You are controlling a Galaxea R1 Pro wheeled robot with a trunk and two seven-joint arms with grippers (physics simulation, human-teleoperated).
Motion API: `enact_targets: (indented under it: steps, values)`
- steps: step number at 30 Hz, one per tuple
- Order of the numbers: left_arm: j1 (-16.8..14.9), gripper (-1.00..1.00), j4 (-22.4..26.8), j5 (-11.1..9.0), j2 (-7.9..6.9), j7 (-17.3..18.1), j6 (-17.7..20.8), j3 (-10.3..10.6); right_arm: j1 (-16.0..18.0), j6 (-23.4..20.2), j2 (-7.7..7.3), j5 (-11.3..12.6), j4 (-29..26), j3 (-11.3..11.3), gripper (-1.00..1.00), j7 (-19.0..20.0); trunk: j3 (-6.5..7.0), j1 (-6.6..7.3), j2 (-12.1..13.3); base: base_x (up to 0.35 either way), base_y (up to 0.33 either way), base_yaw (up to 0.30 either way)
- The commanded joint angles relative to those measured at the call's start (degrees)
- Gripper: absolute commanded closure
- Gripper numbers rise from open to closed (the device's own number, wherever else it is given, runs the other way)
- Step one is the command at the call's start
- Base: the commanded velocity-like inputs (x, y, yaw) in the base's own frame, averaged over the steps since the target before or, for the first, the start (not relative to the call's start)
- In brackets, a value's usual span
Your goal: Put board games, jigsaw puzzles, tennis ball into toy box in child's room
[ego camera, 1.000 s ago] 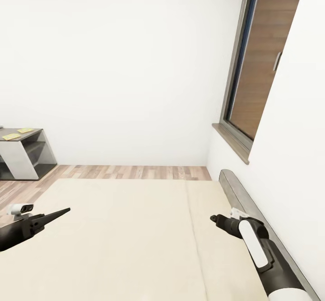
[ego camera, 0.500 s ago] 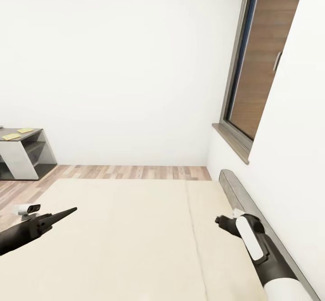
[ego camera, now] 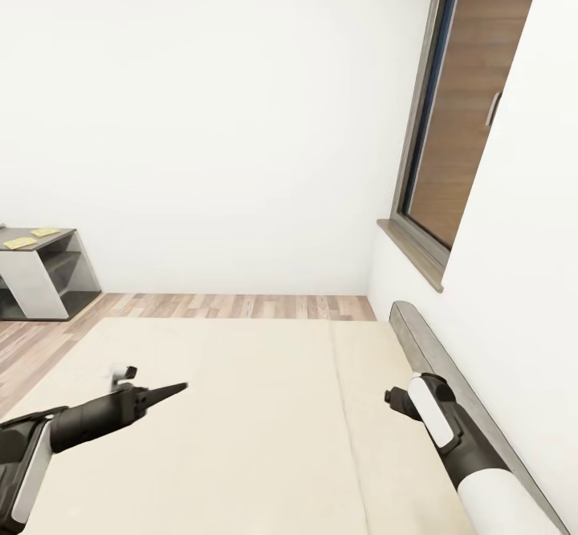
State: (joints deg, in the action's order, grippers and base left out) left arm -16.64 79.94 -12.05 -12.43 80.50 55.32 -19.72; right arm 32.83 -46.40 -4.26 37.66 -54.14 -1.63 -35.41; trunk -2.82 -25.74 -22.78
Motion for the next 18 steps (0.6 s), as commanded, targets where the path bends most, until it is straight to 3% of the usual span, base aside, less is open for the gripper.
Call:
enact_targets:
  steps: [1,9,12,18]
  values:
    - [-0.05,-1.0,-0.02,-0.12,-0.04,-0.48,0.66,0.02,0.07,-0.1,-0.07,0.58,-0.03,-0.18,-1.0,-0.55,-0.14,-0.04,-0.14,0.0,0.0,0.0]
    - [-0.12,-1.0,-0.13,-0.16,-0.12,-2.55,0.9,0.11,0.12,-1.27,-0.19,0.68,0.17,-0.24,-1.0,-0.63,-0.14,-0.04,-0.14,0.0,0.0,0.0]
    - [-0.14,-1.0,-0.13,-0.16,-0.16,-2.72,0.92,0.12,0.3,-5.27,-0.32,0.62,0.34,-0.22,-1.0,-0.79,-0.14,-0.04,-0.14,0.0,0.0,0.0]
    - [-0.15,-1.0,0.02,-0.21,-0.18,-2.65,0.93,0.05,0.57,-8.74,-0.33,0.48,0.42,-0.15,-1.0,-0.91,-0.14,-0.04,-0.14,0.0,0.0,0.0]
